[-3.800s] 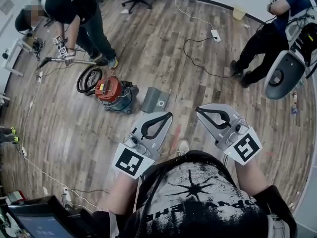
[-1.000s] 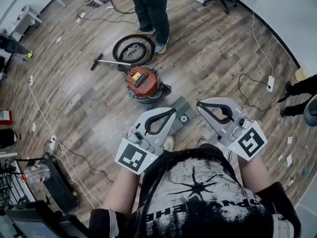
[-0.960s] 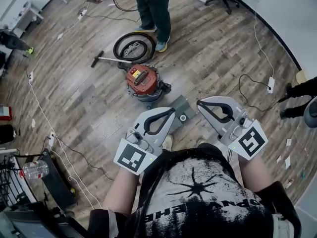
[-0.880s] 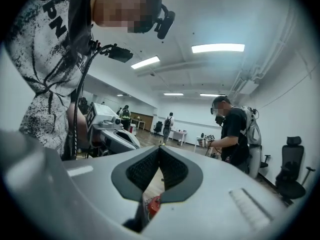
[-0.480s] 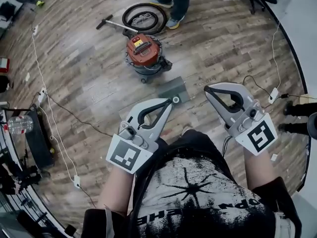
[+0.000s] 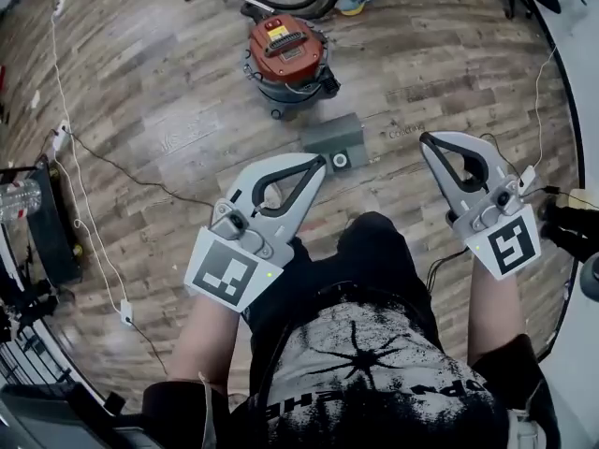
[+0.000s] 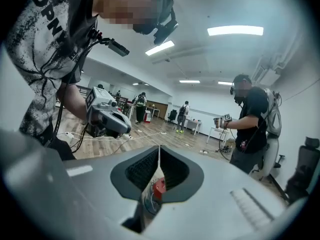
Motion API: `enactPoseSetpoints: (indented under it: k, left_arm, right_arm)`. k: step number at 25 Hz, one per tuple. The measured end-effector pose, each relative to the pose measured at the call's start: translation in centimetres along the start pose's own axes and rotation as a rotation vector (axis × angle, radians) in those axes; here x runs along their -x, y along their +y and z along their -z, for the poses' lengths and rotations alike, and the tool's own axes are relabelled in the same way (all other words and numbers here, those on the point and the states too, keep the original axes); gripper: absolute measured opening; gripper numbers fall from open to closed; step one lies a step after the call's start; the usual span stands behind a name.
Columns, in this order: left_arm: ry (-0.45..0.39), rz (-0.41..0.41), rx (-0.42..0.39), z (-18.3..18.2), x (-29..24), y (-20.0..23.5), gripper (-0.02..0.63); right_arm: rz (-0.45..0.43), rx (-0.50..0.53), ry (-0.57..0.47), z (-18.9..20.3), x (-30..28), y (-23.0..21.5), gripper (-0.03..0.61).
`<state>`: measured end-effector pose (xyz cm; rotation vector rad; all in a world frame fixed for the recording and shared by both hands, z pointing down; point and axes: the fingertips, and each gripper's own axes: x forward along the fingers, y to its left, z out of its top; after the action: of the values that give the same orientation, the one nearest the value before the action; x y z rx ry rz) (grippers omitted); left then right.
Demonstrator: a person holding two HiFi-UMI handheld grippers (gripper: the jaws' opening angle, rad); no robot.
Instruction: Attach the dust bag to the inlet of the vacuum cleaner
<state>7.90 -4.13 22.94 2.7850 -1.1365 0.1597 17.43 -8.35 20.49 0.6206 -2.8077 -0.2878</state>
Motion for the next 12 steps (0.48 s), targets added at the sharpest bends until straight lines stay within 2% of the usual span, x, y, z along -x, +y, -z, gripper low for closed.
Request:
enactPoseSetpoints:
  k: [3, 5, 9, 12]
  left_arm:
    - [-0.008, 0.019, -0.005, 5.2, -2.0, 2.6, 0.003]
    - [-0.014, 0.029, -0.029, 8.7, -3.3, 4.1, 0.003]
    - [-0.056, 0.024, -0.066, 16.0, -5.8, 7.3, 0.004]
    - [-0.069, 0.016, -0.070, 22.4, -7.1, 8.7, 0.003]
  right_arm:
    - [0.001, -0.023, 0.060, 7.7, -2.6, 0.6, 0.059]
    - [0.003, -0.039, 0.129, 14.6, -3.9, 0.7, 0.094]
    - [0.028, -0.076, 0.263, 31.0, -7.0, -0.2, 0.157]
    - [0.045, -0.168, 0.386, 44.5, -8.2, 1.1, 0.181]
